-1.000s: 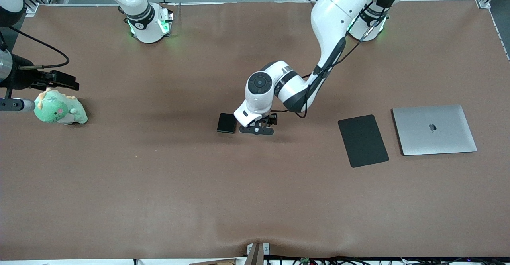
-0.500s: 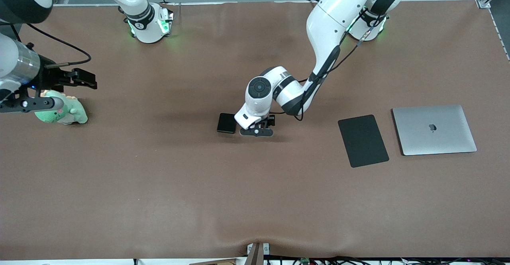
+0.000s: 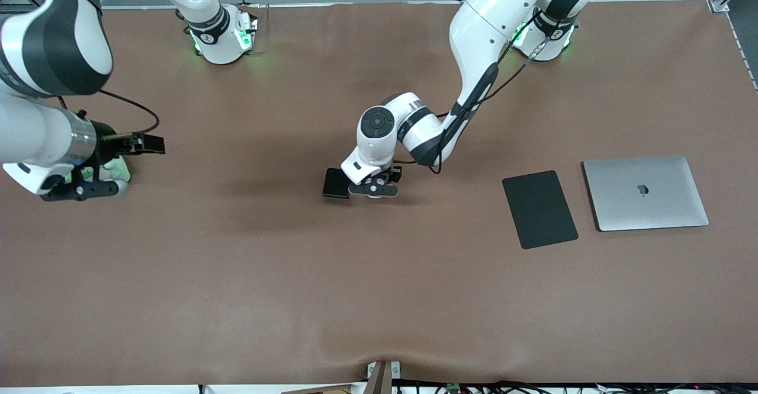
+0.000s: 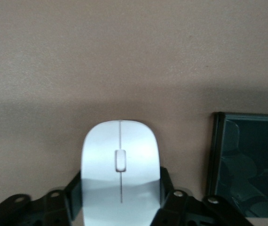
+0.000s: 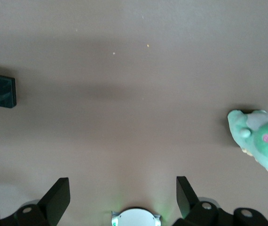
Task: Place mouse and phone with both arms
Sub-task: 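Grasp the white mouse with the left gripper while the right gripper reaches out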
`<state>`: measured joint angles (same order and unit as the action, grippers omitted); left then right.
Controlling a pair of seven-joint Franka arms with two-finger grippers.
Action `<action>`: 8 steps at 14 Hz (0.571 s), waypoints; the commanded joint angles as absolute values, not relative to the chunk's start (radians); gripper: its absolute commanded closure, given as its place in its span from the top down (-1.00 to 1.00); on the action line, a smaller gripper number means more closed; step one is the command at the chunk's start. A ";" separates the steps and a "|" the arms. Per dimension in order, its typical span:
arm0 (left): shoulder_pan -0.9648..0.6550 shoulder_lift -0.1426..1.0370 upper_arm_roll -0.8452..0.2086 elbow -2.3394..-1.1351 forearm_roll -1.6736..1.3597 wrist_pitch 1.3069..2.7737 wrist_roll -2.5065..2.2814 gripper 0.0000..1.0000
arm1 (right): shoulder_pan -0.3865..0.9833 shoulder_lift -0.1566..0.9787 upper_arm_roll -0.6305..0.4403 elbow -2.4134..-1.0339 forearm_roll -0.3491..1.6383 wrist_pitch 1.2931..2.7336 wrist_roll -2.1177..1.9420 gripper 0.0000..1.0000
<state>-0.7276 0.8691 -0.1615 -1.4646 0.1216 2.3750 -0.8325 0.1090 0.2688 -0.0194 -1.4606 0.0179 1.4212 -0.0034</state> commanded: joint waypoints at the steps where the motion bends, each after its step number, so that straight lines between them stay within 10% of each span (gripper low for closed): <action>1: -0.735 0.865 -0.156 -1.459 0.141 2.338 -0.851 -0.75 | 0.135 0.272 -0.018 -1.454 0.041 1.422 0.006 1.00; 2: -0.732 0.856 -0.156 -1.459 0.141 2.324 -0.850 -1.00 | 0.138 0.272 -0.018 -1.465 0.058 1.417 0.026 1.00; 8: -0.666 0.747 -0.155 -1.456 0.141 2.205 -0.838 -1.00 | 0.169 0.271 -0.018 -1.483 0.138 1.419 0.198 1.00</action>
